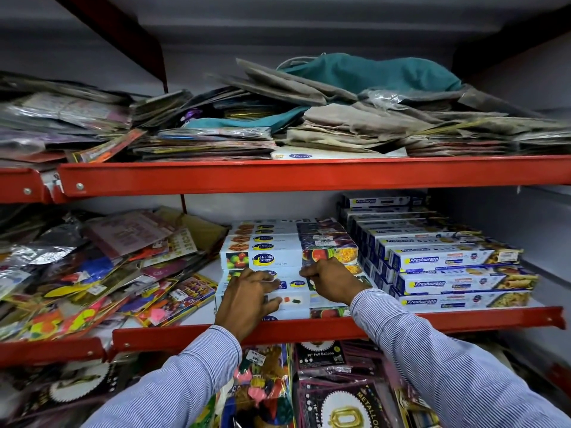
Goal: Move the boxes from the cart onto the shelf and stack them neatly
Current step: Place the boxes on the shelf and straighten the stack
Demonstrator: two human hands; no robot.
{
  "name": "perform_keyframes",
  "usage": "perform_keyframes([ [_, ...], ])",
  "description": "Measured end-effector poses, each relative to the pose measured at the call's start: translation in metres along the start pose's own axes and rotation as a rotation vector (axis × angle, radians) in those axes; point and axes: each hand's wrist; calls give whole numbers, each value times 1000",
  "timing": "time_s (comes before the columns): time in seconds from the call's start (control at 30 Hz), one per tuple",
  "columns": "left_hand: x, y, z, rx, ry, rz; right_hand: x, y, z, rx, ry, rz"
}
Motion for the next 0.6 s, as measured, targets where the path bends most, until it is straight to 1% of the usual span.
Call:
perform_keyframes([
  [0.13,-2,2,1,19,4,8,-1,3,0,-2,12,17],
  [0.33,-8,8,-1,9,-4,4,-10,8,5,19,14,-18],
  [0.43,-16,5,-4,121,15,28,-24,8,13,22,-38,-59],
  [0.47,-24,4,-5,164,29,33,-32,12,15,-6,-61,-83],
  [0.53,-41,0,-7,203,65,-8,-47,21,17,-96,-109,-186],
  [0.6,-62,-4,-10,200,115,-61,-66,30,23,-105,-153,-288],
])
Point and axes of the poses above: each hand's wrist, its own x-axis towards the middle knuckle, its own y-axis out of the palm, z = x × y, and after that the axes turned 7 degrees about x, right-handed
